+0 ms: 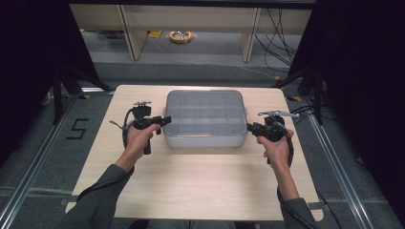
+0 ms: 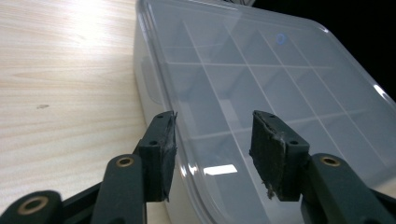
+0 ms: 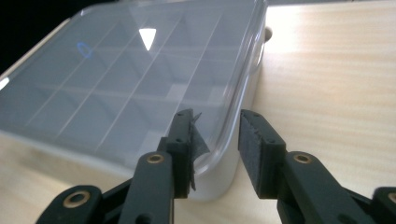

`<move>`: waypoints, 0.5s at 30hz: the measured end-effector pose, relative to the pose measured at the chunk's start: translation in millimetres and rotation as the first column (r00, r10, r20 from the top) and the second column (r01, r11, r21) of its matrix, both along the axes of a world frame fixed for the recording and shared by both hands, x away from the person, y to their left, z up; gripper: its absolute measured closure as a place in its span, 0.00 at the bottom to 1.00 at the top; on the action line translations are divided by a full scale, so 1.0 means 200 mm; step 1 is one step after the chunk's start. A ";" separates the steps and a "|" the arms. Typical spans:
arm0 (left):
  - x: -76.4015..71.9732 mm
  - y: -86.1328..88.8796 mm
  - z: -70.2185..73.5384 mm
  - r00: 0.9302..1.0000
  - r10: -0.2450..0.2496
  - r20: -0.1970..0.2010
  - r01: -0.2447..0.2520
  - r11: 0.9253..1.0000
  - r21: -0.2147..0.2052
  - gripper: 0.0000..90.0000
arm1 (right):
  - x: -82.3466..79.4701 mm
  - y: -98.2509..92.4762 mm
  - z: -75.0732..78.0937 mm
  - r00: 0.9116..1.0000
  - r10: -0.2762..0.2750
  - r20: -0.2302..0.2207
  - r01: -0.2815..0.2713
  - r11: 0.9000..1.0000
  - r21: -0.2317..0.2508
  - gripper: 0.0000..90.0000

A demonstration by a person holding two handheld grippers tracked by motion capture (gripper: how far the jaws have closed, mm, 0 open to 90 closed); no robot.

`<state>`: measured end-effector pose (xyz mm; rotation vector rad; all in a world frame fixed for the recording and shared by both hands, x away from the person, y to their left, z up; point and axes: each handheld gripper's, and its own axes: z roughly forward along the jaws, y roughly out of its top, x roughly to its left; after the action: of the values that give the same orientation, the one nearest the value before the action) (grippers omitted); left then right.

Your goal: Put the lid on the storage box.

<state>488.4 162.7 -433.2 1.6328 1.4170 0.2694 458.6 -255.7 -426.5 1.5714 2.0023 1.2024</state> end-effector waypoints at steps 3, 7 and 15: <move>-0.03 0.01 0.00 1.000 -0.009 -0.006 0.009 1.000 -0.010 0.55 | -0.02 0.01 -0.03 1.000 -0.006 -0.024 0.006 1.000 -0.005 0.77; -0.03 0.01 -0.01 1.000 -0.021 -0.012 0.021 1.000 -0.006 0.55 | 0.00 0.00 -0.08 1.000 -0.011 -0.027 0.010 1.000 -0.028 0.82; -0.03 -0.01 -0.04 0.999 -0.025 -0.023 0.024 0.999 -0.022 0.57 | 0.00 -0.02 -0.12 0.999 -0.023 -0.036 0.024 0.999 0.021 0.82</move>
<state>482.4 161.3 -441.6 1.6398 1.4120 0.2210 459.3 -260.4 -450.4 1.6328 1.9934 1.1992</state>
